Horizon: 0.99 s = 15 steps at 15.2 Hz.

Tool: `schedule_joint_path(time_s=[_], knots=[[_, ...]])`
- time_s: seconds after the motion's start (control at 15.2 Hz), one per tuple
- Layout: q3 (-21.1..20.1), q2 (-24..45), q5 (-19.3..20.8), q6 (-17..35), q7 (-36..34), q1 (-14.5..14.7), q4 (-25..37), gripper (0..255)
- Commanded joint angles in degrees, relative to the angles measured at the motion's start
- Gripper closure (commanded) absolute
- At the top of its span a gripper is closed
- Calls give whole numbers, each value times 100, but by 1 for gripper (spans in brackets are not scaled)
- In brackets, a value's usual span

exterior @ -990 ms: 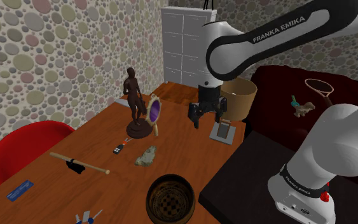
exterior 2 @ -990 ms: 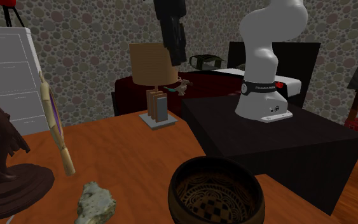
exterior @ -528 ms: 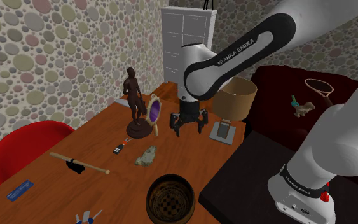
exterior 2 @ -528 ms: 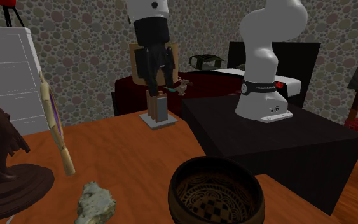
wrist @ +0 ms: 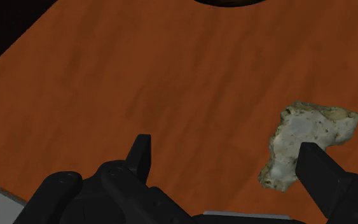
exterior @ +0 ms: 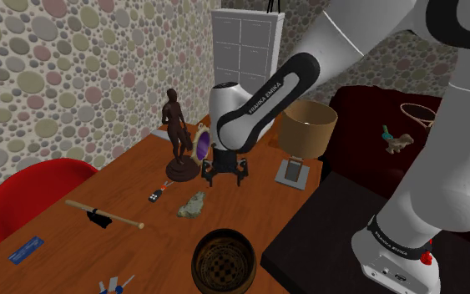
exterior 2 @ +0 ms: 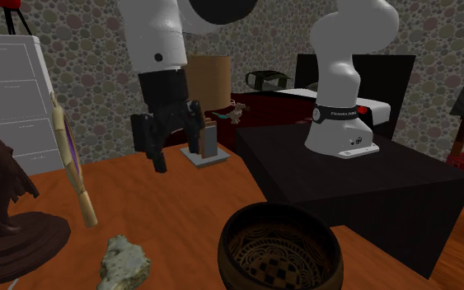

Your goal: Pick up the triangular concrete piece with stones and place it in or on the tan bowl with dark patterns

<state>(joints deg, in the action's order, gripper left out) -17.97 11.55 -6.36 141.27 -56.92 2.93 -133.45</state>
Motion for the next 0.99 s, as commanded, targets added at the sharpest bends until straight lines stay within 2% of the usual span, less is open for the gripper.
schedule_joint_path(time_s=[0.0, 0.4, 0.79, 0.92], knots=[[87, 529, 227, 226, -434, 127, 353, 0], [513, 1867, 617, 548, -1348, 547, 1512, 0], [900, 3131, 719, 584, -1998, 887, 2885, 0], [915, 3265, 730, 668, -2005, 909, 2937, 0]])
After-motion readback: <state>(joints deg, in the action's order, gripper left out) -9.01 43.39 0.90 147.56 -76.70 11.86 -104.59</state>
